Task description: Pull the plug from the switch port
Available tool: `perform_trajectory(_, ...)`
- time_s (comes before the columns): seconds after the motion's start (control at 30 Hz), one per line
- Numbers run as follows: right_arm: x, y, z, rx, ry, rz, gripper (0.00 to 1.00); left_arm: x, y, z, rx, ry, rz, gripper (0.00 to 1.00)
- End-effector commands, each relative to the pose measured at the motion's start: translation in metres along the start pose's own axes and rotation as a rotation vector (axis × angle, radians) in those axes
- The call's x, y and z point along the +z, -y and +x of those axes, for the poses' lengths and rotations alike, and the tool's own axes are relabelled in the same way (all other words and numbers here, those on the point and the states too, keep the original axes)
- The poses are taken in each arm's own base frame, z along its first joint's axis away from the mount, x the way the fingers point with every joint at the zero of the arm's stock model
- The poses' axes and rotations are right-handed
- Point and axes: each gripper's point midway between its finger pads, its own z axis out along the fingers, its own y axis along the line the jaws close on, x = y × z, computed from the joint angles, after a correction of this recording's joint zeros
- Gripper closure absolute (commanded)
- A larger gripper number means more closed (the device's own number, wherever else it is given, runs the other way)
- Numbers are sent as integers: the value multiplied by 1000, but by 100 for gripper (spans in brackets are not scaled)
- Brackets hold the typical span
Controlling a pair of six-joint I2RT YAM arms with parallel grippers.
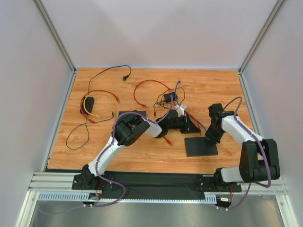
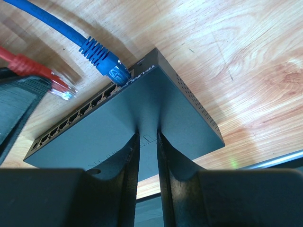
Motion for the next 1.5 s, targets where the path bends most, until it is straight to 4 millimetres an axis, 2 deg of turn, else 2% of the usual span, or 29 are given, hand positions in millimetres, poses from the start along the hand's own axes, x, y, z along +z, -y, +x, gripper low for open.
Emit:
perform_trajectory(0.0, 29, 20, 9, 1, -14, 111, 78, -8, -33, -23, 67, 120, -98, 100)
perform_trajectory(0.13, 27, 19, 8, -3, -8, 106, 78, -12, -21, -30, 110, 135, -91, 100)
perform_trajectory(0.23, 26, 19, 7, -3, -5, 101, 78, -22, -9, -34, 169, 150, -108, 100)
perform_trajectory(0.27, 26, 18, 8, -5, -9, 98, 78, -27, -11, -35, 178, 145, -132, 100)
perform_trajectory(0.3, 26, 18, 8, -4, -8, 95, 78, -32, 5, -41, 205, 153, -123, 100)
perform_trajectory(0.37, 26, 16, 9, -8, -12, 86, 78, -40, 8, -46, 269, 121, -169, 100)
perform_trajectory(0.4, 26, 16, 9, -10, -12, 84, 78, -48, 21, -59, 302, 128, -168, 100)
perform_trajectory(0.47, 25, 15, 8, -10, -9, 75, 78, -56, 29, -72, 357, 70, -205, 100)
perform_trajectory(0.53, 24, 14, 7, -10, -1, 71, 78, -70, 38, -102, 365, 33, -239, 100)
perform_trajectory(0.6, 25, 14, 7, -12, 0, 70, 77, -83, 34, -128, 411, 21, -261, 100)
perform_trajectory(0.63, 25, 14, 7, -12, -1, 71, 77, -87, 40, -141, 419, 18, -265, 100)
perform_trajectory(0.7, 26, 14, 8, -11, -7, 71, 77, -93, 39, -151, 411, -2, -252, 100)
perform_trajectory(0.73, 26, 13, 8, -12, -10, 66, 77, -102, 38, -167, 393, 23, -261, 100)
perform_trajectory(0.8, 27, 13, 8, -17, -11, 67, 77, -108, 35, -184, 373, 49, -282, 98)
perform_trajectory(0.83, 27, 12, 7, -16, -10, 64, 77, -117, 27, -192, 343, 49, -314, 97)
perform_trajectory(0.87, 27, 12, 7, -19, -6, 63, 77, -117, 14, -196, 330, 40, -334, 95)
perform_trajectory(0.9, 27, 12, 6, -19, -6, 63, 77, -119, 24, -213, 369, 66, -338, 92)
perform_trajectory(0.97, 27, 11, 6, -25, -6, 60, 77, -129, 6, -222, 347, 55, -398, 88)
perform_trajectory(1.0, 28, 11, 7, -26, -13, 62, 77, -131, 5, -226, 348, 54, -400, 85)
perform_trajectory(1.07, 29, 11, 7, -28, -16, 63, 77, -138, 2, -233, 343, 65, -403, 71)
perform_trajectory(1.1, 29, 11, 7, -27, -15, 62, 77, -138, -1, -230, 344, 61, -392, 66)
perform_trajectory(1.23, 28, 11, 6, -32, -15, 65, 77, -139, -4, -222, 322, 52, -369, 61)
perform_trajectory(1.27, 27, 11, 5, -34, -12, 65, 77, -142, 4, -223, 331, 64, -359, 60)
perform_trajectory(1.33, 27, 10, 5, -32, -11, 62, 77, -144, 4, -221, 335, 86, -357, 58)
perform_trajectory(1.37, 27, 9, 5, -32, -13, 62, 77, -149, 16, -224, 344, 109, -349, 57)
perform_trajectory(1.4, 27, 9, 5, -27, -13, 60, 77, -150, 13, -222, 342, 125, -349, 57)
perform_trajectory(1.47, 26, 8, 5, -25, -14, 55, 77, -155, 24, -222, 338, 149, -334, 56)
